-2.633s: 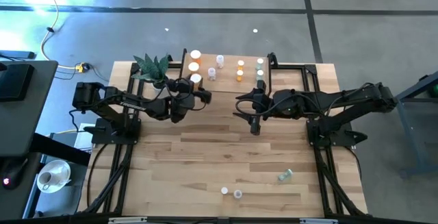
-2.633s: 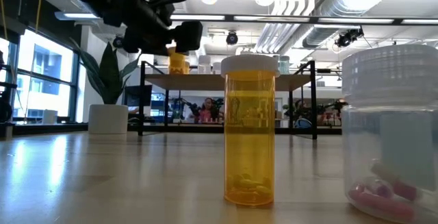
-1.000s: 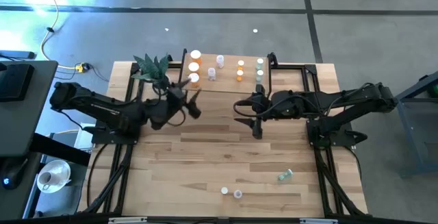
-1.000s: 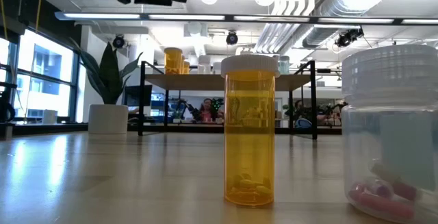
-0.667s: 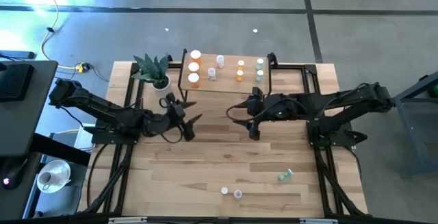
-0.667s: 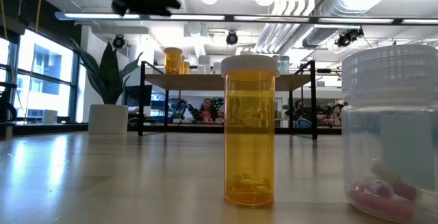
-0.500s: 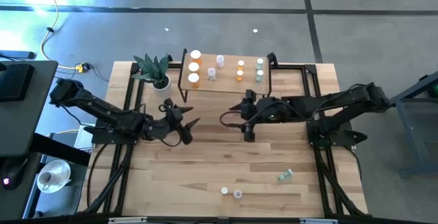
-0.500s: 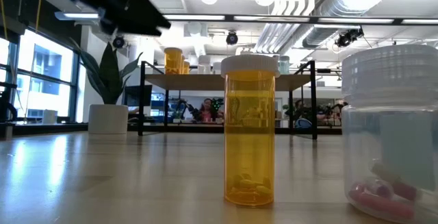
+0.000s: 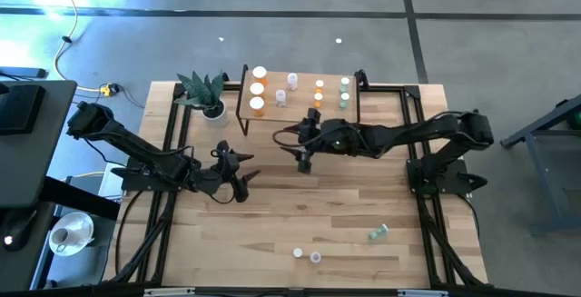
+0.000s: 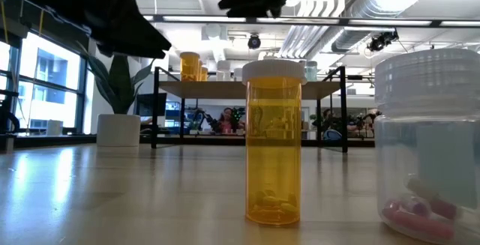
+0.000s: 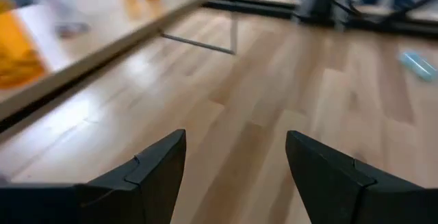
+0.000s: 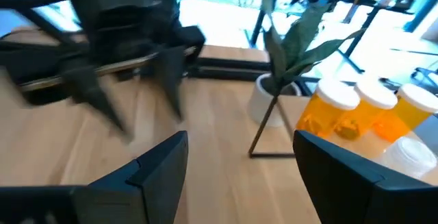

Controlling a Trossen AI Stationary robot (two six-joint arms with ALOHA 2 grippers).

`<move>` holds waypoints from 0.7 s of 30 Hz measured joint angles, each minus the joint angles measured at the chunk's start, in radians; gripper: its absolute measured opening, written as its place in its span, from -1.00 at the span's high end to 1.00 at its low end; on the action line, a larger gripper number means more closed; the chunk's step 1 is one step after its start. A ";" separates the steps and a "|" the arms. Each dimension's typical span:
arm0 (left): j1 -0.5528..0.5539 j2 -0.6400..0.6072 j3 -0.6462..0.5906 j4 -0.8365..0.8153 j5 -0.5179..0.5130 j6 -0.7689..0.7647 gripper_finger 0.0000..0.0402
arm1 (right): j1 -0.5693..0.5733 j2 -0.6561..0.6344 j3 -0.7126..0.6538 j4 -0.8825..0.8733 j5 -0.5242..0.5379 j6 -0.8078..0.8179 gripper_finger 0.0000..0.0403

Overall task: Pick and place medicine bottles onto shelf by color
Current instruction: Put the large orange pill bottle aligned with the other large orange pill bottles on the shelf

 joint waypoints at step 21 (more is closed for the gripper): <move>0.009 0.001 0.000 0.034 0.086 0.192 -0.20 | -0.134 0.282 0.000 0.457 -0.055 0.092 -0.27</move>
